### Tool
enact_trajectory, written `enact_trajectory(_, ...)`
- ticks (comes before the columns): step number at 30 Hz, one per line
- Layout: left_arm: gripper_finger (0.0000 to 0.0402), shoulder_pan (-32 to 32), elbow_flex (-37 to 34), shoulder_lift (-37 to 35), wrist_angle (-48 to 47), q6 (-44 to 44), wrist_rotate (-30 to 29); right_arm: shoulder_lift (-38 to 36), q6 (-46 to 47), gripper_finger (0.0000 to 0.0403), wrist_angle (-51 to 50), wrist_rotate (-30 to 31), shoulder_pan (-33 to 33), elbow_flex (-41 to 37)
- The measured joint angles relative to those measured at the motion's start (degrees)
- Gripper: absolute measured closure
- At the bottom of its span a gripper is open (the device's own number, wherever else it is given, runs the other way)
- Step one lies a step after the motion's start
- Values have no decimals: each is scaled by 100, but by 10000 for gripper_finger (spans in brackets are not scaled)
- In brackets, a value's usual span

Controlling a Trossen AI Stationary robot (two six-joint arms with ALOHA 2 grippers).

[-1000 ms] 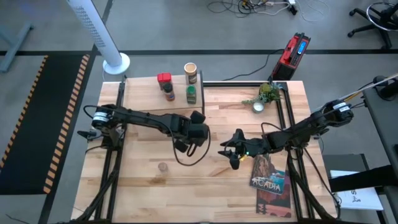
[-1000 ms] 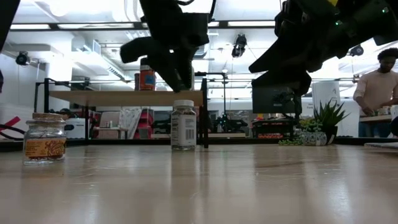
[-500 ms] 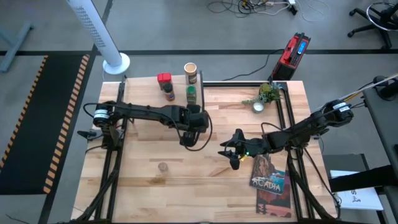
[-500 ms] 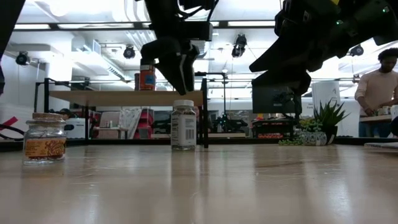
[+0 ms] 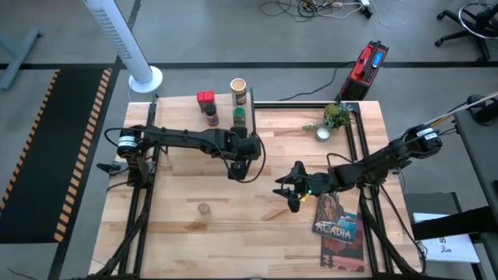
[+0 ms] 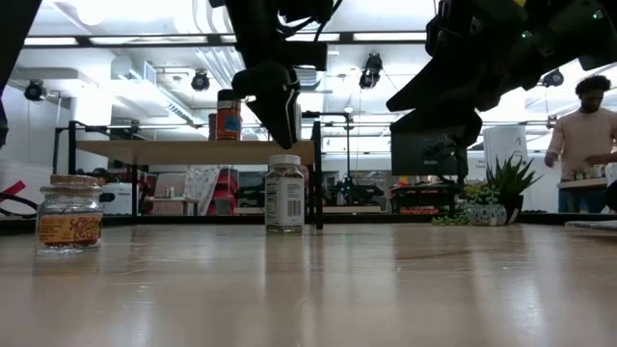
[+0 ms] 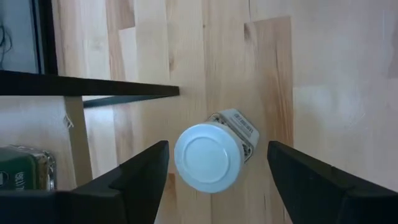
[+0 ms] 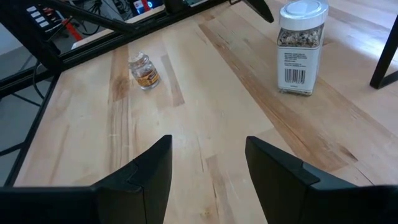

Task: Shelf spices
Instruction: Put the white seasoning bottle on the shelf

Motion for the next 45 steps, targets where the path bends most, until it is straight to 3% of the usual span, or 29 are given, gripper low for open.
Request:
enact_trajectory(20, 144, 39, -424, 7, 365, -276, -166, 0, 0, 222, 4, -119, 11, 2)
enact_trajectory(37, 167, -26, -470, -35, 308, -718, 664, 0, -13, 222, 4, -122, 11, 2)
enact_trajectory(45, 182, -356, -187, -67, -223, -670, 893, 0, -57, 222, 2, -120, 11, 2)
